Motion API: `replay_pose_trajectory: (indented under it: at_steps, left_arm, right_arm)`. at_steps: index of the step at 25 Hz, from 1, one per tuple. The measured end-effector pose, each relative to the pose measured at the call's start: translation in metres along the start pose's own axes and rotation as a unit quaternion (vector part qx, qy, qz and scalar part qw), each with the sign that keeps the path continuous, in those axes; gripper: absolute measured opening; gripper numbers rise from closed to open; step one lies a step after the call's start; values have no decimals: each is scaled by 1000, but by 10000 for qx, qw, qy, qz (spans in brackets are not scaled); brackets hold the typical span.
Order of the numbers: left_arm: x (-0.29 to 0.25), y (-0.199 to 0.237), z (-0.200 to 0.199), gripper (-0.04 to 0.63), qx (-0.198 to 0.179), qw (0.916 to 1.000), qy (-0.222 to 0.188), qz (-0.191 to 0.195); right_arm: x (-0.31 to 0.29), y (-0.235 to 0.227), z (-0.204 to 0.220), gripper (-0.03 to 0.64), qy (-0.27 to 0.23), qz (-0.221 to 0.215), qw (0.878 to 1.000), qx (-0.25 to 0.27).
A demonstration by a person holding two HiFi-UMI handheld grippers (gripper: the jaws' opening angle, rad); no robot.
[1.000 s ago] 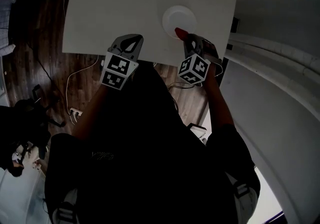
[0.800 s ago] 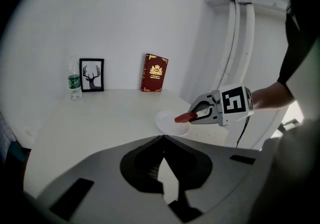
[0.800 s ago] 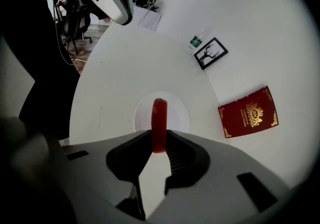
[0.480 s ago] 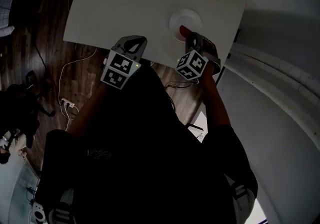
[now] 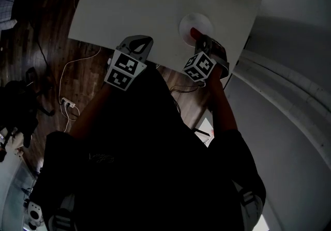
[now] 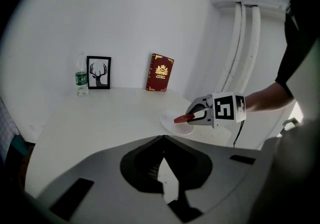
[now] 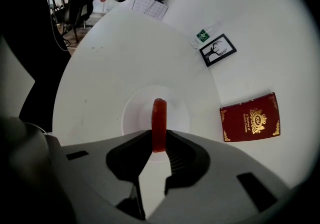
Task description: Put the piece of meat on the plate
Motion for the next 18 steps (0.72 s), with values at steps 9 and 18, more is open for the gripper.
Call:
replay_pose_trajectory:
  at_steps: [9,18]
  left_arm:
    - [0,4,0,3,12,10000,31,-55]
    - [2,7,3,3,45,9999,36,-107]
  right_arm:
    - [-13,-4,0,94,93,112,9999,57]
    - [-19,-7,-6,95,46,311,9993,197]
Point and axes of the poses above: the fingertips, and each gripper's own axes: x backward along the fingers, y to its left, z out of its underside, the point moved 7 cm from there along x, backward along the fingers, and after that the axes turned 4 degrees about -z, right-handed, at the moved point
